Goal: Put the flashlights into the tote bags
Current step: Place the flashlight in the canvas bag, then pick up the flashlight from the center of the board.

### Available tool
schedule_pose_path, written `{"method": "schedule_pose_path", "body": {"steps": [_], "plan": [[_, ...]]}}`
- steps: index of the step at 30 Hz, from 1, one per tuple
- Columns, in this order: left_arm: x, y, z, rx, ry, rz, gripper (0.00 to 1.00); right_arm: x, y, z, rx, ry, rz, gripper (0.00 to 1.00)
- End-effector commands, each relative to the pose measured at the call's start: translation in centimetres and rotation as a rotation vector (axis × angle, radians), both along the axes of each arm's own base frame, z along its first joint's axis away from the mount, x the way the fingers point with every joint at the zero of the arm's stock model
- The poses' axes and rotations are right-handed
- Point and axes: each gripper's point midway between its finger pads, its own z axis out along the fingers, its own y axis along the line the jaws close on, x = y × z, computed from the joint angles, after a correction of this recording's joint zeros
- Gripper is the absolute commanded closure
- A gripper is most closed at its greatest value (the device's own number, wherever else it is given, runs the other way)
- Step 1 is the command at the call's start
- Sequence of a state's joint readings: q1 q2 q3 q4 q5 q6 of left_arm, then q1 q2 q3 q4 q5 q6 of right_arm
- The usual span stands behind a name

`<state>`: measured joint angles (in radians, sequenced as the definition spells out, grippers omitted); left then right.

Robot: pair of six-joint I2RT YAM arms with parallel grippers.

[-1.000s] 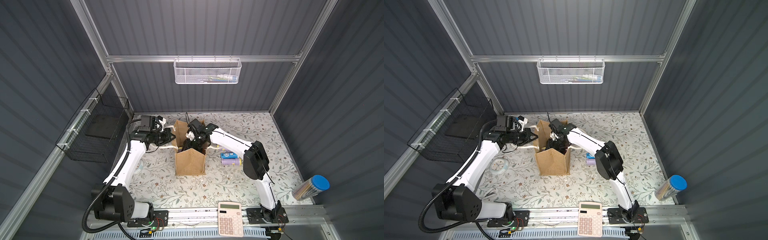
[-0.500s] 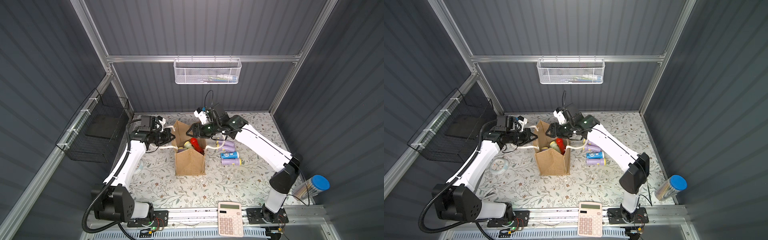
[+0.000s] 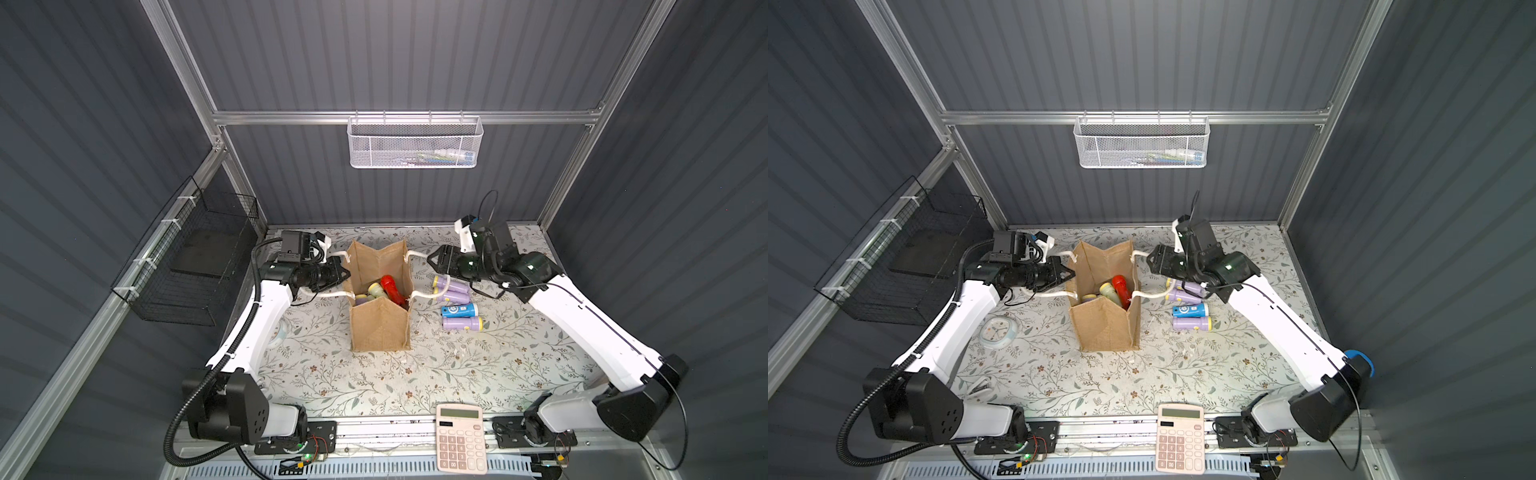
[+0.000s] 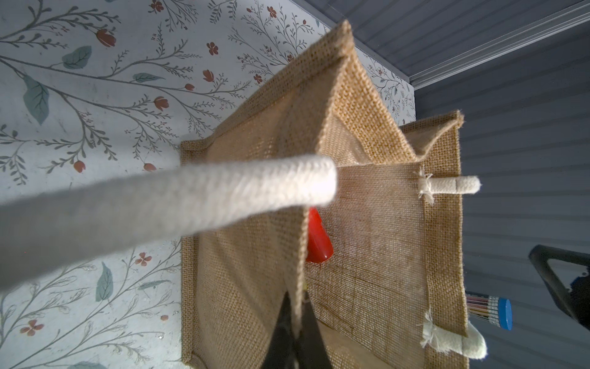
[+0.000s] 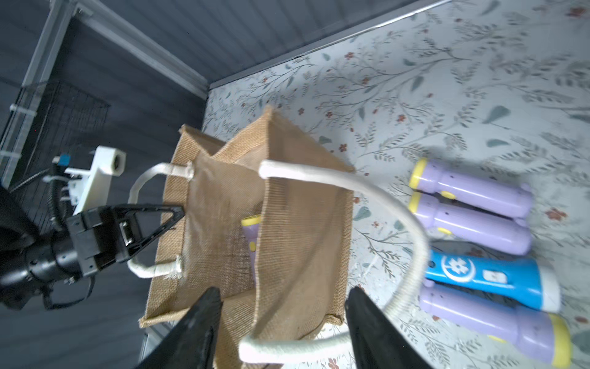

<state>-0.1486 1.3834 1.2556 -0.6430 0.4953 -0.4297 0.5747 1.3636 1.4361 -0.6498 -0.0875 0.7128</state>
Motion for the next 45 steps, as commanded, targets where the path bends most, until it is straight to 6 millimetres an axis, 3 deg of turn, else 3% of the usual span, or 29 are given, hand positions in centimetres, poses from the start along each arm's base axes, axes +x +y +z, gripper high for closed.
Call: {"method": "schedule_pose_path", "body": {"steps": [1,5,10,22,36,45], "plan": [[0.5,0.2,2.0,0.009,-0.075,-0.007,1.00,-1.0,-3.9,-4.3,-0.050,0.138,-0.162,0.35],[0.5,0.2,2.0,0.008,-0.075,-0.009,1.00,-2.8,-6.7,-7.8,-0.045,0.252,-0.274,0.35],[0.6,0.1,2.0,0.003,-0.075,-0.015,1.00,-4.4,-9.0,-10.7,-0.025,0.321,-0.391,0.35],[0.7,-0.1,1.6,-0.010,-0.054,-0.008,1.00,-6.9,-8.2,-19.9,0.224,0.601,-0.663,0.42],[0.5,0.0,0.9,-0.003,-0.044,-0.013,1.00,-4.4,-5.7,-21.5,0.231,0.648,-0.719,0.40],[0.7,0.0,0.3,0.005,-0.031,-0.019,1.00,-3.8,-5.7,-22.8,0.205,0.683,-0.787,0.40]]}}
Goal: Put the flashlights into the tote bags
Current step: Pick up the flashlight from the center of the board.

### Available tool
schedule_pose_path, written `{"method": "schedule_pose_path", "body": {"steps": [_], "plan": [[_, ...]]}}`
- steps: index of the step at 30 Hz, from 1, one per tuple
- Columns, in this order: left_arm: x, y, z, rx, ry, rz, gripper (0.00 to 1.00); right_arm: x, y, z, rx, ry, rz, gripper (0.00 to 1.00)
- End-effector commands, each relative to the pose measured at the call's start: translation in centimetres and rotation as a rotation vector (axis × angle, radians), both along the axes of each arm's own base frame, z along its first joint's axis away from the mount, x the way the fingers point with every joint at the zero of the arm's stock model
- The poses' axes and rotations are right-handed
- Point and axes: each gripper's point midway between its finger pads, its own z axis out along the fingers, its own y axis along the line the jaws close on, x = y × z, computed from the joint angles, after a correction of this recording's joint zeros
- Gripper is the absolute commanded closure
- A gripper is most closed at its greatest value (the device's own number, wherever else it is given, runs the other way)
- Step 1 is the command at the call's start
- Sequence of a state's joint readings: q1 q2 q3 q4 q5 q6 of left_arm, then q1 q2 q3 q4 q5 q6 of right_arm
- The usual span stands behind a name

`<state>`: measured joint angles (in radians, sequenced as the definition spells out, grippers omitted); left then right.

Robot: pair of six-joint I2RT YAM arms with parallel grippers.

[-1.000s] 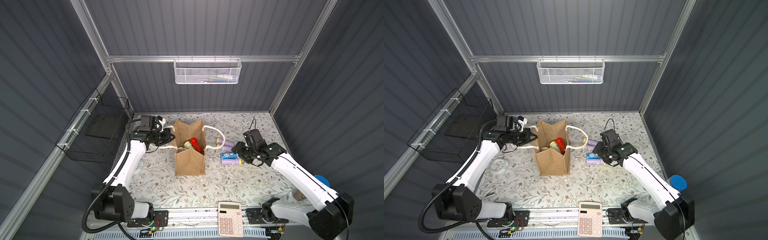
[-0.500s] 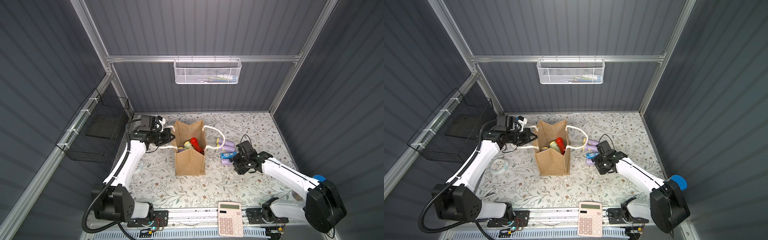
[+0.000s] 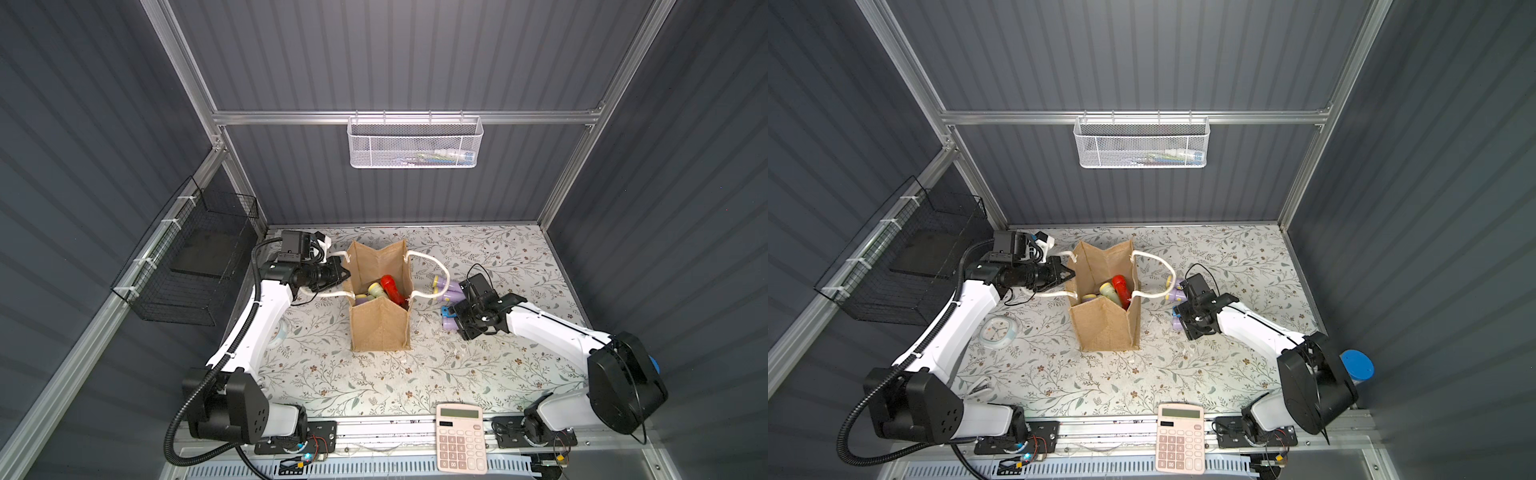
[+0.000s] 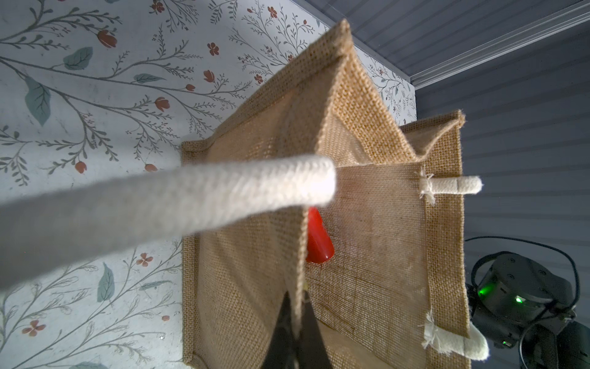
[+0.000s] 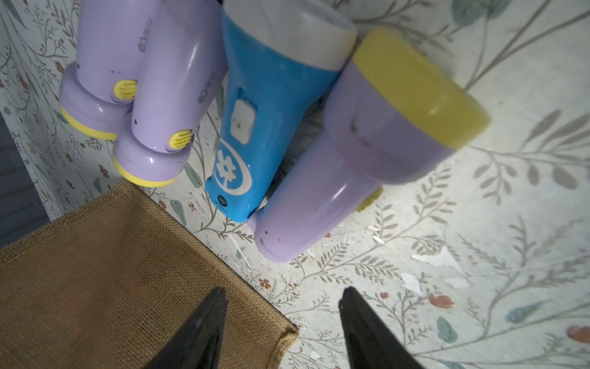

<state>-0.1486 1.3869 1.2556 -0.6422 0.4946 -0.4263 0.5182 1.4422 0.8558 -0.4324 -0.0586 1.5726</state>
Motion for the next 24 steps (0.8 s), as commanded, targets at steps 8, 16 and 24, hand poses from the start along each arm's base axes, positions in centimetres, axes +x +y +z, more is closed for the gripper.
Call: {"method": "schedule_pose_path", "body": {"steps": [8,16,24], "plan": [[0.9,0.2,-0.1,0.023,-0.022,-0.013,1.00,0.7,0.2,-1.6,-0.022,0.051,-0.042,0.42],[0.8,0.3,-0.4,0.034,-0.016,-0.012,1.00,0.9,0.6,-3.1,-0.041,0.094,-0.011,0.45],[0.8,0.4,-0.5,0.040,-0.013,-0.011,1.00,-0.6,-0.8,-4.6,-0.095,0.152,-0.029,0.46]]}}
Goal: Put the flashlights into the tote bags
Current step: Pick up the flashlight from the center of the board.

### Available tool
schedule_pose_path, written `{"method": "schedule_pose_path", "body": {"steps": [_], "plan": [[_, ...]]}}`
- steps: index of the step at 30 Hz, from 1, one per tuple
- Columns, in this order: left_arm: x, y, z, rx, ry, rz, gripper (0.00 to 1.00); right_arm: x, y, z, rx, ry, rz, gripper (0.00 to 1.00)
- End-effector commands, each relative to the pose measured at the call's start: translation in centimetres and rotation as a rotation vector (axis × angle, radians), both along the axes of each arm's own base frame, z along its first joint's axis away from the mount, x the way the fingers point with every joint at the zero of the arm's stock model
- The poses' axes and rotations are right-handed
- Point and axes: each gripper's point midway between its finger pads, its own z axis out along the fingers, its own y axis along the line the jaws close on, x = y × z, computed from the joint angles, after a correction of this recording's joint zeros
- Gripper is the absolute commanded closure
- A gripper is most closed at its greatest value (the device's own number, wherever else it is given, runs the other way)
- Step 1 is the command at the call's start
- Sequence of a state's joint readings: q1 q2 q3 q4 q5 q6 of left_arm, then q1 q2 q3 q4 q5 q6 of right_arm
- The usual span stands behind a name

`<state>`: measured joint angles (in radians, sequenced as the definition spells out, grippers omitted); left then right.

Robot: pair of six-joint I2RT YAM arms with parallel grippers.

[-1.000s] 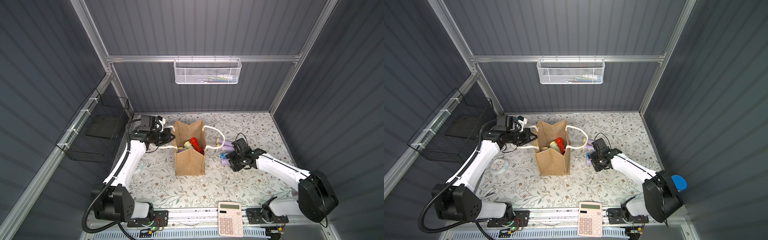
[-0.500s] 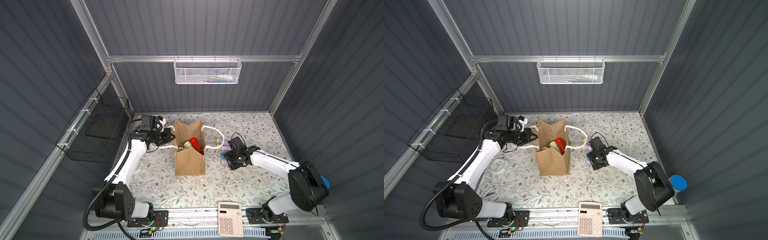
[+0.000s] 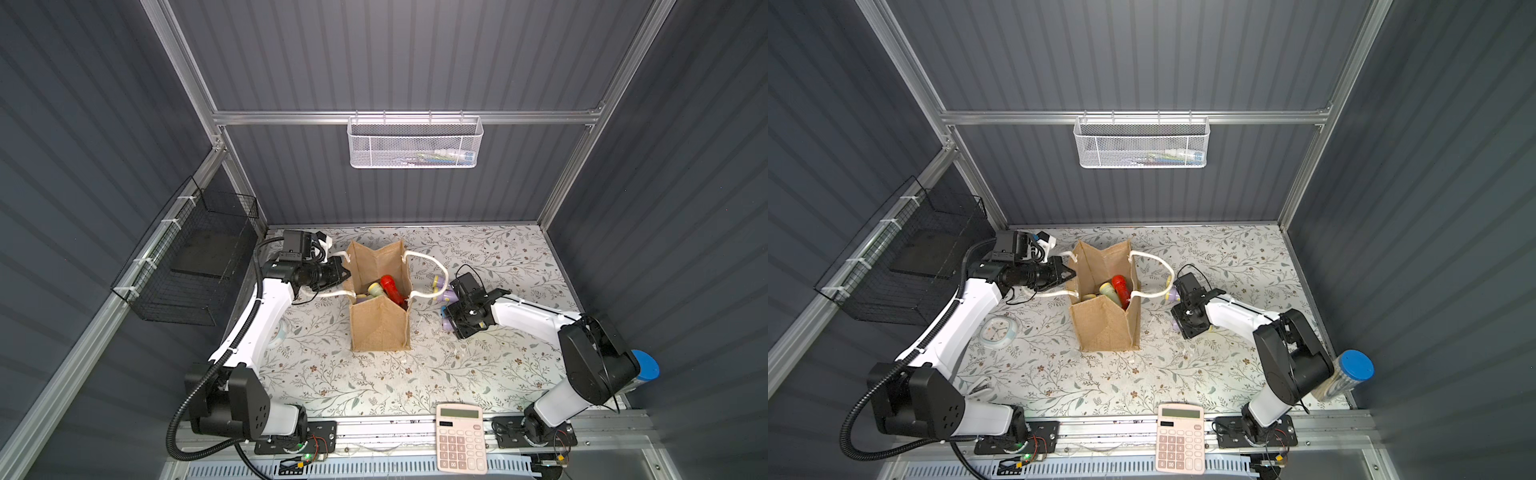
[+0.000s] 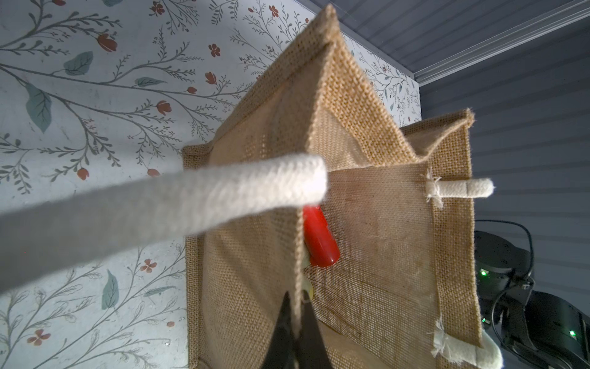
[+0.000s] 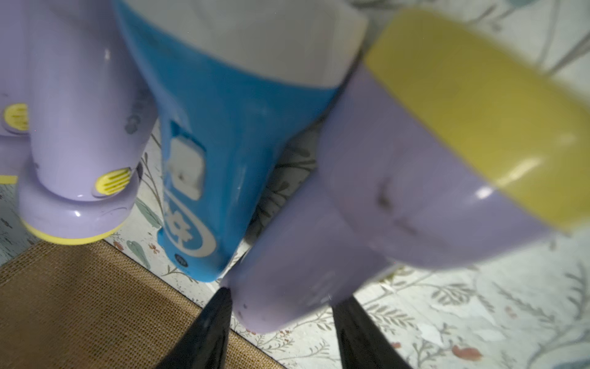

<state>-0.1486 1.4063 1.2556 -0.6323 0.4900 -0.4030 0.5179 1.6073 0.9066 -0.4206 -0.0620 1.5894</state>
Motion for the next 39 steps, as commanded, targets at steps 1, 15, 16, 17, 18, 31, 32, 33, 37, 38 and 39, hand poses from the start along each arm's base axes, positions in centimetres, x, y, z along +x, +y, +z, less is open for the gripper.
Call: {"method": "schedule_pose_path", "body": {"steps": [1,15,16,17,18,31,32,33,37,38,39], "plan": [[0.4,0.5,0.1,0.027,-0.011,0.003,1.00,-1.6,-1.5,-1.3,-0.054,0.058,-0.016,0.46],[0.5,0.5,0.9,0.028,-0.024,0.006,1.00,-4.6,-3.8,-2.6,-0.146,0.146,0.032,0.48],[0.5,0.5,1.1,0.028,-0.025,0.006,1.00,-4.8,-3.9,-2.7,-0.150,0.154,0.038,0.49],[0.5,0.5,1.1,0.028,-0.024,0.005,1.00,-5.0,-4.0,-2.8,-0.152,0.160,0.042,0.49],[0.5,0.5,1.2,0.029,-0.026,0.006,1.00,-5.2,-4.1,-2.9,-0.158,0.169,0.047,0.50],[0.3,0.5,1.7,0.024,-0.034,0.007,1.00,-6.0,-4.5,-2.9,-0.164,0.174,0.089,0.72],[0.3,0.6,1.7,0.026,-0.035,0.009,1.00,-5.9,-4.6,-2.6,-0.173,0.164,0.091,0.76],[0.2,0.6,1.7,0.025,-0.035,0.008,1.00,-5.8,-4.8,-2.0,-0.182,0.149,0.091,0.79],[0.2,0.5,1.7,0.024,-0.037,0.009,1.00,-4.9,-5.9,0.6,-0.216,0.033,0.063,0.90],[0.2,0.5,1.7,0.022,-0.036,0.009,1.00,-4.6,-6.2,1.2,-0.225,0.000,0.051,0.90],[0.2,0.5,1.7,0.020,-0.035,0.009,1.00,-4.3,-6.6,2.0,-0.232,-0.034,0.037,0.91]]}}
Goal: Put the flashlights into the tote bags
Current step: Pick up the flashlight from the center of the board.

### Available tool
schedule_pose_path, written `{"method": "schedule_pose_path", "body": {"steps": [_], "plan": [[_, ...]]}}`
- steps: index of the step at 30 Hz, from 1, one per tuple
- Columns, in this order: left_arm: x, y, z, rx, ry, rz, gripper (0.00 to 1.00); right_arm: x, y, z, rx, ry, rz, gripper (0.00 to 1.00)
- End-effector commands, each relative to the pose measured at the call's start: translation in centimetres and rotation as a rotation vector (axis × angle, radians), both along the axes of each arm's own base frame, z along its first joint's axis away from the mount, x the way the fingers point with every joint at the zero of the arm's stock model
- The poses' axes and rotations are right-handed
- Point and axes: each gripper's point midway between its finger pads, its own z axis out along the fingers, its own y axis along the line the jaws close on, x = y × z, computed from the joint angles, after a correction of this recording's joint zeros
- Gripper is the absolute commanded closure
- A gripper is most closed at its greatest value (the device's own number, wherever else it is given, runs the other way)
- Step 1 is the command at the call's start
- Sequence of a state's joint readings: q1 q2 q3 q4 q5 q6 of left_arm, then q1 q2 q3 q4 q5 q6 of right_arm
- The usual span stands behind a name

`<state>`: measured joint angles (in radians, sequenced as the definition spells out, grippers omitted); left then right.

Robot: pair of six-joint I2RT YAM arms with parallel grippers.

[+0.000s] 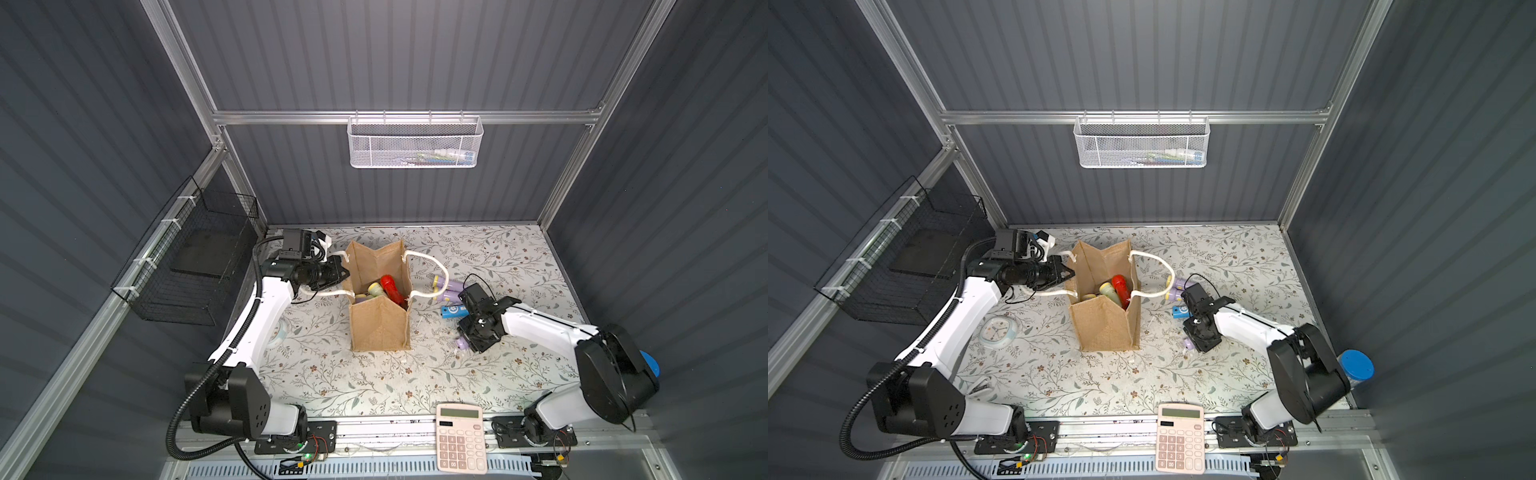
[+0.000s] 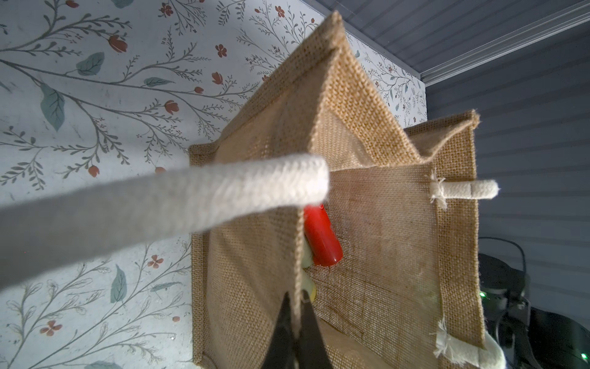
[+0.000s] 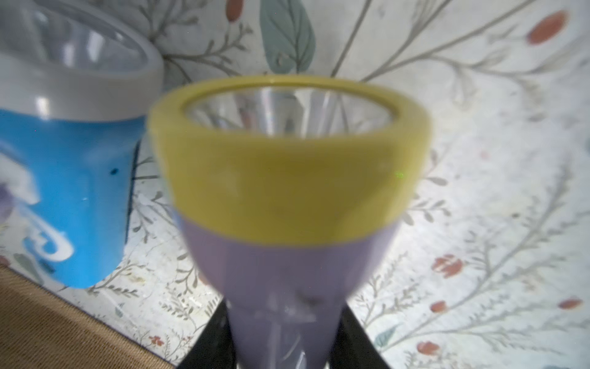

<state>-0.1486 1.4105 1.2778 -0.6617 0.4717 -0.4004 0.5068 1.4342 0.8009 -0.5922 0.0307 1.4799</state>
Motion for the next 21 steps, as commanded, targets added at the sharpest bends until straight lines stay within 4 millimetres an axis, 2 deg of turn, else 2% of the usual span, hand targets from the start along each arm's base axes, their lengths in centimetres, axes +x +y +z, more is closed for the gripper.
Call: {"method": "schedule_pose_path", "body": {"steps": [1,5,8,14,16,21], "plan": [[0.2,0.2,1.6,0.001,-0.043,-0.003,1.00,0.5,-2.0,2.2,-0.081,-0.103,-0.027,0.91],[0.2,0.2,1.8,0.005,-0.049,-0.003,1.00,1.2,-3.4,5.2,-0.138,-0.188,-0.037,0.91],[0.5,0.3,2.0,0.007,-0.054,0.001,1.00,1.8,-4.2,8.2,-0.185,-0.256,-0.013,0.91],[0.7,0.2,2.5,0.004,-0.068,0.002,1.00,3.3,-5.6,16.3,-0.231,-0.504,0.015,0.90],[0.7,0.2,2.4,0.002,-0.065,0.002,1.00,3.8,-5.7,18.6,-0.227,-0.584,0.026,0.87],[0.8,-0.1,2.1,-0.021,-0.057,0.001,1.00,5.4,-4.6,23.8,-0.224,-0.714,0.109,0.88]]}}
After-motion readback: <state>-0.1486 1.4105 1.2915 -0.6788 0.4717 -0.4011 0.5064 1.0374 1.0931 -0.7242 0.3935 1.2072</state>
